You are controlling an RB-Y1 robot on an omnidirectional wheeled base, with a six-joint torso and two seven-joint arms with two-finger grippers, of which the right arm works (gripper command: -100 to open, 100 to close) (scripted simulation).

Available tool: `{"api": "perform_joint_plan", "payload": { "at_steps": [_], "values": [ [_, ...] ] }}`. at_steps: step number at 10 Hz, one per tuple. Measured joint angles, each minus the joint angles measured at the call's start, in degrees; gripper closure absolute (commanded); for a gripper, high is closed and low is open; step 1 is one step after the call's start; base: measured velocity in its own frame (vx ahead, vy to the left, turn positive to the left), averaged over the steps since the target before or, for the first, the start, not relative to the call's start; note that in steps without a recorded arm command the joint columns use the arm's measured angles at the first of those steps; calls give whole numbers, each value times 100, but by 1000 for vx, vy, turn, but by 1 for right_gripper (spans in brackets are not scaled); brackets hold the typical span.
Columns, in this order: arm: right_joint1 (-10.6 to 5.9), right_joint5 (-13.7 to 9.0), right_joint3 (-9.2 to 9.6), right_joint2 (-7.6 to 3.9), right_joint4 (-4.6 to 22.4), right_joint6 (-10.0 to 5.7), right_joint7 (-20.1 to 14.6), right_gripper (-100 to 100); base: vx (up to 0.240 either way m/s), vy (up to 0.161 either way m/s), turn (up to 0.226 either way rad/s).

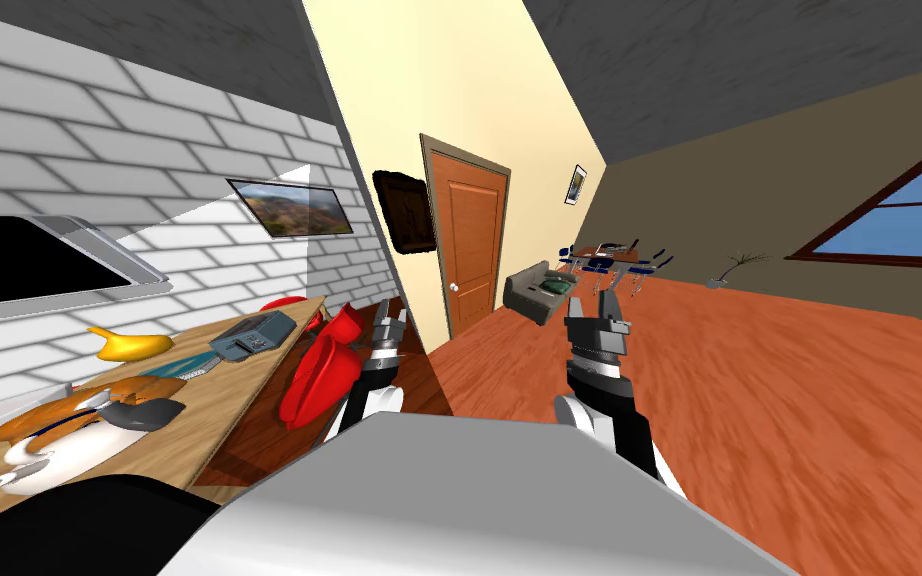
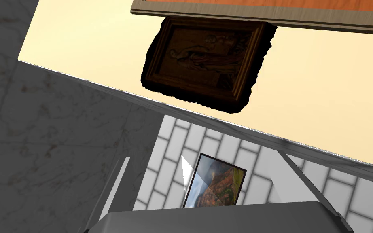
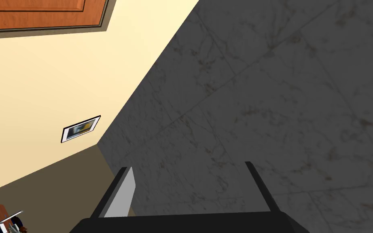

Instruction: Pull the door open

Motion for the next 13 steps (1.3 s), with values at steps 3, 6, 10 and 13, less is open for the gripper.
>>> {"api": "perform_joint_plan", "payload": {
  "at_steps": [3, 6, 10, 13],
  "values": [
    [-108, 135, -91, -107, 292, -22, 227, -100, 85, -3, 93],
    [-196, 263, -136, -165, 623, -134, 425, -100, 68, 2, 76],
    [-402, 452, -253, -258, 1081, -184, 745, -100, 79, -1, 96],
    [-536, 602, -375, -356, 1497, -279, 1003, -100, 92, -10, 98]
  ]
}}
